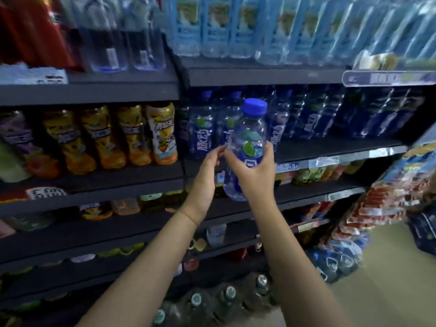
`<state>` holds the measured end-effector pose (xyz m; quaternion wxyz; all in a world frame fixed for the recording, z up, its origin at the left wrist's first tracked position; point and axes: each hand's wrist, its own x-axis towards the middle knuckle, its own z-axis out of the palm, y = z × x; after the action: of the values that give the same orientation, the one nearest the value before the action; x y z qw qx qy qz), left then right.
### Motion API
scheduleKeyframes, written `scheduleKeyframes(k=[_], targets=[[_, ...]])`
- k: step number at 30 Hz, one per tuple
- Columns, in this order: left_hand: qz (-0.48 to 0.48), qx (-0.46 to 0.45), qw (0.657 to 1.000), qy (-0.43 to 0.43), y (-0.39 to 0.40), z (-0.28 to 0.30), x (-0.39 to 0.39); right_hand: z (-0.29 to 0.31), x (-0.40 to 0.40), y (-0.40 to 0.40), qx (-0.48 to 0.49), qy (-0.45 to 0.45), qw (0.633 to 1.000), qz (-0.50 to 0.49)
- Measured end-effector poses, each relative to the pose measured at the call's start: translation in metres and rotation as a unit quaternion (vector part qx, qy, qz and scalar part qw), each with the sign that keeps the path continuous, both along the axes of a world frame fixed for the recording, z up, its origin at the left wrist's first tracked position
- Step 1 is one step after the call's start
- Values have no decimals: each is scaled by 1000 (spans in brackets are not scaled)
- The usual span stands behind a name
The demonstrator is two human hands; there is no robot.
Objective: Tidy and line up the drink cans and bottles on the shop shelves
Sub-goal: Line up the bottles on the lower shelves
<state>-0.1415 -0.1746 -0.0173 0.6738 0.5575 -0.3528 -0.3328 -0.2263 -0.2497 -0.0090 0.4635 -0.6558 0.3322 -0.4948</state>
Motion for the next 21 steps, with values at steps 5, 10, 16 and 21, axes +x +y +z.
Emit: scheduleKeyframes(k=[5, 10, 16, 21], targets=[[160, 53, 975, -147, -65, 7, -25, -1, -26, -82, -67, 93, 993, -34], [311, 160, 854, -385, -103, 19, -7, -5, -30, -131, -55, 133, 989, -19], [288, 330, 662, -608, -138, 37, 14, -3, -9, -157, -89, 172, 981, -17], [303, 306, 646, -630, -144, 37, 19, -13, 9, -165, -109, 177, 978, -5]])
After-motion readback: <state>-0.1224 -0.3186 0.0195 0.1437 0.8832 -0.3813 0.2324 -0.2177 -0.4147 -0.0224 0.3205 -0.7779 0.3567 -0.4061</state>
